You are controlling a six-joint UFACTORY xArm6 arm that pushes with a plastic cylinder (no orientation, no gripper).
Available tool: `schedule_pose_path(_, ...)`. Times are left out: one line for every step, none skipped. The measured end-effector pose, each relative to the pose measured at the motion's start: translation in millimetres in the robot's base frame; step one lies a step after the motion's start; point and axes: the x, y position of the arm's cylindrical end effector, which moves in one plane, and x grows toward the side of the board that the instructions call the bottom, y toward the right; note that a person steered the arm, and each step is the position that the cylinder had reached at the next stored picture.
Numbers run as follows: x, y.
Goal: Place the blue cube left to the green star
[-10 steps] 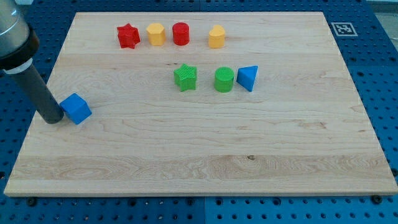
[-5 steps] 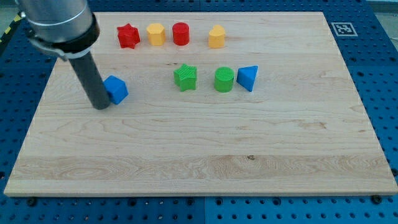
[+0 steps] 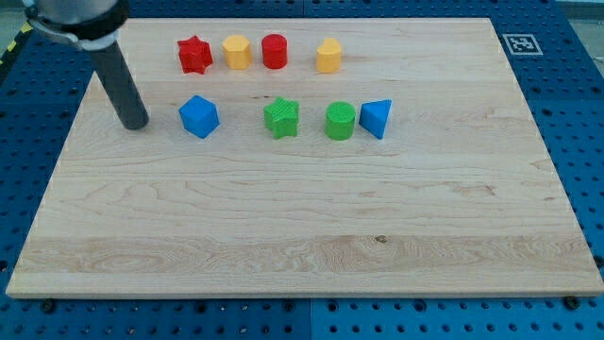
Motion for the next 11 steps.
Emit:
schedule_pose_path(-12, -1)
schedule_pose_path(-8, 9)
schedule_pose_path(-4, 25)
schedule_pose_path(-2, 43)
schedule_pose_path(0, 63)
schedule_pose_path(8, 69)
schedule_pose_path(24, 69)
schedule_pose_path(36, 69)
schedule_pose_path(37, 69)
schedule_pose_path(37, 69)
schedule_pose_path(37, 73)
